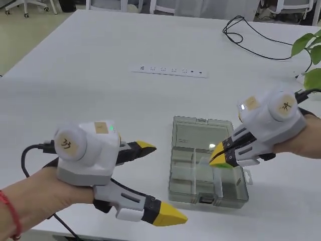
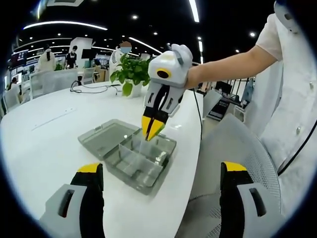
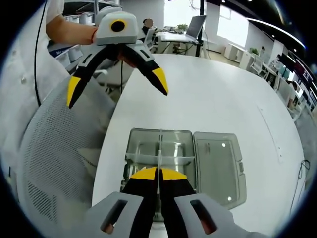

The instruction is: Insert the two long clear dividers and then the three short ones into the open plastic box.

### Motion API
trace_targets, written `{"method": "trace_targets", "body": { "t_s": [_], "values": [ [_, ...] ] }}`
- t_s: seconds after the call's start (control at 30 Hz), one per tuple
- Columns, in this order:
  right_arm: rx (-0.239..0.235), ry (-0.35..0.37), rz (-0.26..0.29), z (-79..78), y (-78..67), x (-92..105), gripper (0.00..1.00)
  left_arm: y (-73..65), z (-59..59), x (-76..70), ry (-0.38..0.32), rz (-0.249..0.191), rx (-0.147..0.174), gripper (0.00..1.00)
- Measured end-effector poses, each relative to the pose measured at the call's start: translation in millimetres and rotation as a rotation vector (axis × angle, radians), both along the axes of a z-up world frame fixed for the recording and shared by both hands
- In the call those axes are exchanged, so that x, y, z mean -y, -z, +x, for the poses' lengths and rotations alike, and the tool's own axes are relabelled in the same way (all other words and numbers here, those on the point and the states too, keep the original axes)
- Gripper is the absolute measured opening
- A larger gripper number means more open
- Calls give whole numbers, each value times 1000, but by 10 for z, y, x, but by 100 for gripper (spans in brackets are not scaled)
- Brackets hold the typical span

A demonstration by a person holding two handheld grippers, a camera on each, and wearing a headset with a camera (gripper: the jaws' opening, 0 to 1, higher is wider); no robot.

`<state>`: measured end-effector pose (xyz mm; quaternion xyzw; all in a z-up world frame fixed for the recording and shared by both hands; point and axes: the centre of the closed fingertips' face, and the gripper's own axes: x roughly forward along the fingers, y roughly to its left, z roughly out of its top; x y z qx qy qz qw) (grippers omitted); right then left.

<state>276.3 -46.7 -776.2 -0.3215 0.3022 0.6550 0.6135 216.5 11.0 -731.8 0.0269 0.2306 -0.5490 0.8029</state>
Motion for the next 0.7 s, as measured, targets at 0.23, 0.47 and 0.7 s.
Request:
{"method": "trace_targets", "body": {
  "t_s": [0.23, 0.47, 0.7],
  "values": [
    [0, 5, -56, -10, 131, -25, 3, 9, 0, -1, 3, 1, -1, 100],
    [11, -7, -113, -34, 259, -32, 3, 10, -4, 4, 6, 4, 0, 100],
    [25, -18, -166, -49, 361, -23, 3, 6, -11, 3, 6, 1, 0, 100]
  ]
}}
